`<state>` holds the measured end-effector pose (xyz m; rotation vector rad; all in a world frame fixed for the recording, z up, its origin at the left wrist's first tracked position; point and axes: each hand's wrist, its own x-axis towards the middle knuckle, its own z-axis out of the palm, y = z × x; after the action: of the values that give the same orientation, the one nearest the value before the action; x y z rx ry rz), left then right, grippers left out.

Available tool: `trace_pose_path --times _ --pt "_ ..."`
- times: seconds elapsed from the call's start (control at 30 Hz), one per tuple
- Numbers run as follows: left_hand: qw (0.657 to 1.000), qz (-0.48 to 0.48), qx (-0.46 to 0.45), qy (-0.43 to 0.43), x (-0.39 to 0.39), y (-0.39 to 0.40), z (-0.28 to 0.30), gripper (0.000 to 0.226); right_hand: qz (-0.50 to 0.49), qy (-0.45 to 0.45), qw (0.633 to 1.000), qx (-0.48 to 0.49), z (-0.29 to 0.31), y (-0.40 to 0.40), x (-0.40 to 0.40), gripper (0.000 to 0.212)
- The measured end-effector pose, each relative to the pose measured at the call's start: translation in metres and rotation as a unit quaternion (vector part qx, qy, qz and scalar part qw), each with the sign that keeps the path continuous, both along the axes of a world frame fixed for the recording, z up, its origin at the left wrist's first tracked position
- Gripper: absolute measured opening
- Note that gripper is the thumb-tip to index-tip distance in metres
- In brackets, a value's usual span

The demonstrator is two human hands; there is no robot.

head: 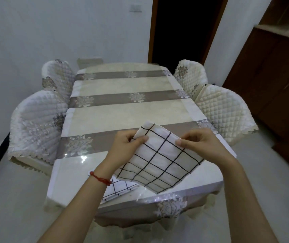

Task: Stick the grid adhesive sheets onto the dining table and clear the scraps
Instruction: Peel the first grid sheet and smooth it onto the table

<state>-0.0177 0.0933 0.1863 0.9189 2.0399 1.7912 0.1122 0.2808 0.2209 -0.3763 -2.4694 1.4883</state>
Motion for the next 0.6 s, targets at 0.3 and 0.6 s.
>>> trace_pose_path --times 0.3,0.6 --pt "0.984 0.169 -0.046 -0.014 0.001 0.0 -0.01 0.027 -0.059 0.01 0.993 -0.097 -0.015 -0.003 -0.002 0.018" --pt "0.999 0.019 -0.026 0.012 0.057 0.025 0.002 0.027 -0.108 0.054 0.981 -0.153 -0.021 -0.034 -0.026 0.037"
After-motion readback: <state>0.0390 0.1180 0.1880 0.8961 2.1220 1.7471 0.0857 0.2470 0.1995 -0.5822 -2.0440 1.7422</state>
